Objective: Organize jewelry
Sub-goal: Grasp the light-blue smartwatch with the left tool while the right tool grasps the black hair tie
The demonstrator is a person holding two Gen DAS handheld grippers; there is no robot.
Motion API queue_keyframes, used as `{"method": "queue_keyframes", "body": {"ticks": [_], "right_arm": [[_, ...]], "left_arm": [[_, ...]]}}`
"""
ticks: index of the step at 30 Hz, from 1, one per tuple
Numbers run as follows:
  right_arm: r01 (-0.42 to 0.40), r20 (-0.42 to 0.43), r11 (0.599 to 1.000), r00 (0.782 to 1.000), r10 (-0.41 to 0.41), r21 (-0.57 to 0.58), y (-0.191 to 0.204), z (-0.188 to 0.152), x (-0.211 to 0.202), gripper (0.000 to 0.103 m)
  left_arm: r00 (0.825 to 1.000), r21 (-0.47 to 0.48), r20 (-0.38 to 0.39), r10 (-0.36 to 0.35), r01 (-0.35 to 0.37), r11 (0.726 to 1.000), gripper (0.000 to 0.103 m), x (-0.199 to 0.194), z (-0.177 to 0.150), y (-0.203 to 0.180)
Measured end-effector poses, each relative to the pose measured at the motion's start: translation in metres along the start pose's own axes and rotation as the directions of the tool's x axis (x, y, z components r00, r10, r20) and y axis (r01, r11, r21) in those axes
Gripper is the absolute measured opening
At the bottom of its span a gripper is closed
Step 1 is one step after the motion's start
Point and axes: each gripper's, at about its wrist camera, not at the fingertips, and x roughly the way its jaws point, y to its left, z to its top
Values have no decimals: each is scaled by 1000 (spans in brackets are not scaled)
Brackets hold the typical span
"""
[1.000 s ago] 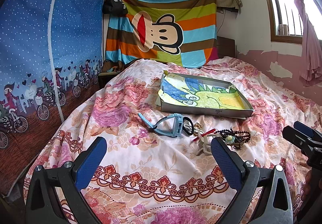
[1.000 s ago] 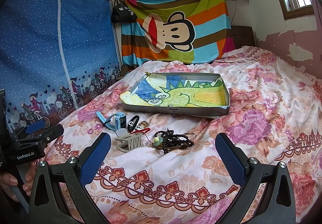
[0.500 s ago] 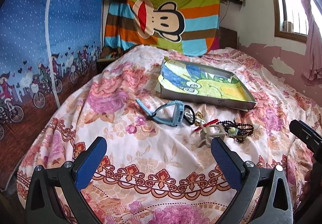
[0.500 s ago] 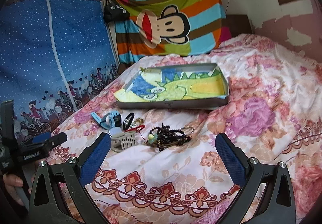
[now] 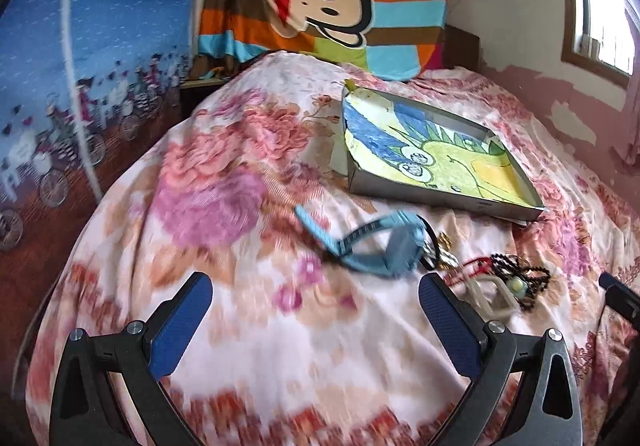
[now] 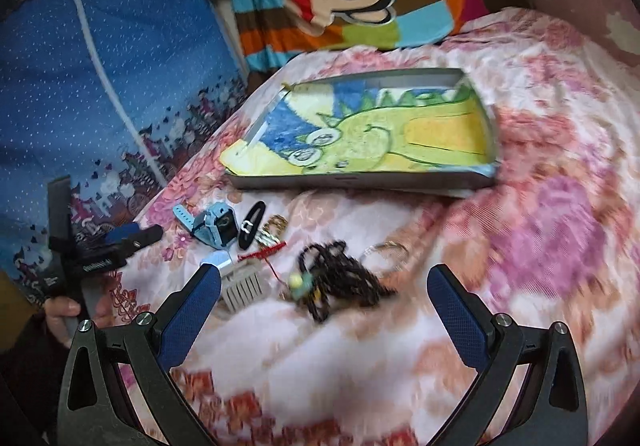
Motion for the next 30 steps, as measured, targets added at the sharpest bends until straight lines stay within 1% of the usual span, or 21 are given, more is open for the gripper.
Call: {"method": "queue_keyframes", "body": {"ticks": [2, 3, 5, 6, 7, 8, 9, 10, 11, 12, 13, 14, 16, 17, 19, 21, 24, 26, 27, 29, 30], "right_arm": [[-29, -36, 1000, 999, 29, -11, 3, 10, 17, 88], [-48, -56, 999, 997, 47, -14, 6, 15, 28, 85], [-82, -92, 996, 992, 81, -15, 12, 22, 45, 73], [-102, -108, 995, 989, 99, -15, 15, 25, 55, 71], [-118, -122, 993, 986, 116, -13, 18, 27, 62, 65], [-138, -141, 990, 981, 135, -10, 22, 30, 72, 60], [-155, -158, 988, 976, 152, -9, 26, 33, 82, 58], [-166, -170, 986, 972, 162, -7, 29, 35, 88, 53], [-176, -187, 984, 967, 171, -6, 34, 37, 98, 48], [-189, -206, 982, 961, 184, -2, 38, 39, 108, 46], [-199, -222, 980, 955, 195, 4, 41, 41, 117, 41], [-207, -237, 978, 950, 203, 6, 45, 42, 126, 37], [-215, -269, 976, 940, 209, 6, 50, 44, 140, 30], [-220, -281, 976, 936, 212, 6, 50, 44, 145, 29], [-230, -307, 973, 926, 222, 10, 53, 46, 156, 27], [-235, -328, 972, 917, 226, 12, 57, 47, 165, 27], [-247, -347, 969, 908, 237, 15, 64, 50, 176, 27], [-245, -363, 970, 903, 230, 5, 67, 51, 182, 27], [-237, -376, 971, 900, 220, -1, 70, 51, 186, 25], [-219, -399, 976, 895, 200, -5, 70, 50, 192, 17], [-212, -406, 977, 893, 193, -3, 71, 49, 195, 16]], "left_arm": [[1000, 18, -19, -25, 25, 1000, 103, 12, 7, 0], [998, 37, -39, -42, 43, 998, 103, 22, 10, -1], [996, 49, -67, -54, 58, 997, 101, 34, 12, -3], [995, 45, -77, -59, 63, 997, 98, 37, 11, -3], [993, 38, -94, -69, 73, 997, 94, 43, 11, -3], [992, 32, -107, -74, 78, 996, 91, 47, 12, -3], [990, 25, -118, -72, 75, 997, 86, 52, 13, -2], [989, 18, -128, -72, 75, 997, 81, 56, 14, -2], [987, 11, -141, -76, 79, 997, 79, 60, 15, -2], [986, 6, -147, -81, 83, 997, 74, 63, 17, -2], [985, 3, -150, -85, 87, 996, 69, 65, 17, -4], [984, 3, -155, -88, 90, 996, 67, 67, 18, -5], [982, 11, -165, -87, 90, 996, 62, 71, 19, -9], [982, 20, -172, -79, 84, 996, 61, 73, 19, -12], [981, 37, -185, -61, 69, 997, 54, 78, 18, -14], [980, 51, -196, -41, 52, 997, 50, 80, 16, -15], [979, 48, -199, -35, 45, 998, 48, 82, 17, -13], [979, 36, -199, -41, 49, 998, 46, 83, 18, -11], [979, 27, -198, -42, 48, 998, 44, 83, 19, -10], [979, 12, -197, -46, 50, 999, 41, 85, 20, -7], [979, 3, -196, -50, 52, 999, 38, 85, 20, -5]]}}
